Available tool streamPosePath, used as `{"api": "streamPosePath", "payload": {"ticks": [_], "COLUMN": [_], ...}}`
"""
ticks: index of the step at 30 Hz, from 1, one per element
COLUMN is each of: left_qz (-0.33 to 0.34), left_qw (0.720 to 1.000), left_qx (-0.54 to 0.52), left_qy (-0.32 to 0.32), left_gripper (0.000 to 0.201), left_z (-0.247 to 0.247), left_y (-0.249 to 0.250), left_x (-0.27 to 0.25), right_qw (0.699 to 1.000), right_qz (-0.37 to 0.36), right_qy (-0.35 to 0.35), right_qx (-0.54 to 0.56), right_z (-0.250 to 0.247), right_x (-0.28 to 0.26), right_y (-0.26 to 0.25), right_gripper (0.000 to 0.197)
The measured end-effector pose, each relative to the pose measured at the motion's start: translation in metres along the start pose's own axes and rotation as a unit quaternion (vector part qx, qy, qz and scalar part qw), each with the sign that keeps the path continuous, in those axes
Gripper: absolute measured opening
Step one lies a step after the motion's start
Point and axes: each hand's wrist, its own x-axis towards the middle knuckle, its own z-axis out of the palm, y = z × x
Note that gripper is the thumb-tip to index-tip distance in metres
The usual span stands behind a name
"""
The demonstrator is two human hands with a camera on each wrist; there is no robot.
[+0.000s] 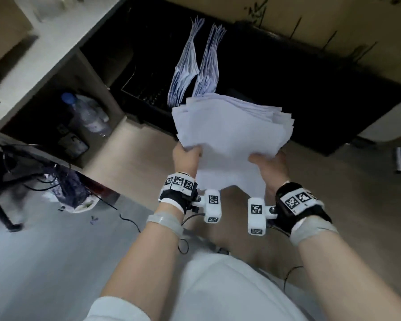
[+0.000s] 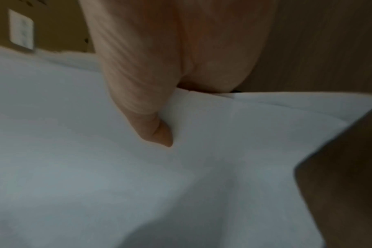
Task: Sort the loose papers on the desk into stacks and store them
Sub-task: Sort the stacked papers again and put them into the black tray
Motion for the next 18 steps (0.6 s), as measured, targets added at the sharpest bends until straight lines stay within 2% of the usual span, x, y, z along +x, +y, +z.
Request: {"api": "streamPosePath", "payload": {"ticks": [3, 5, 8, 11, 15, 18], "left_qz": [0.107, 0.122, 0.085, 0.048, 0.042, 0.014], "left_qw": [0.994, 0.992, 0.991, 0.992, 0.990, 0.987], "left_qx": [-0.010, 0.033, 0.099, 0.101, 0.115, 0.119], "left_qy": [0.007, 0.011, -0.015, -0.051, -0.076, -0.104], "left_gripper": [0.023, 0.035, 0.055, 0.057, 0.042, 0.036], "left_z": [0.012, 0.011, 0.003, 0.002, 0.014, 0.021], "left_y": [0.019, 0.014, -0.007, -0.005, 0.005, 0.008], "left_x": [-0.006, -0.001, 0.004, -0.007, 0.005, 0.019], "right_qw": [0.999, 0.999, 0.999, 0.998, 0.997, 0.993], "right_qz": [-0.017, -0.037, -0.029, -0.001, 0.039, 0.069], "right_qy": [-0.005, -0.016, -0.028, -0.016, 0.054, 0.081], "right_qx": [0.028, 0.015, -0.012, -0.055, -0.050, -0.054], "right_z": [-0.013, -0.021, -0.024, -0.016, -0.008, -0.011], "right_x": [0.004, 0.005, 0.008, 0.014, 0.017, 0.023], "right_y": [-0.018, -0.021, -0.009, 0.009, 0.016, 0.022], "right_gripper": [0.058, 0.050, 0.046, 0.053, 0.034, 0.030]}}
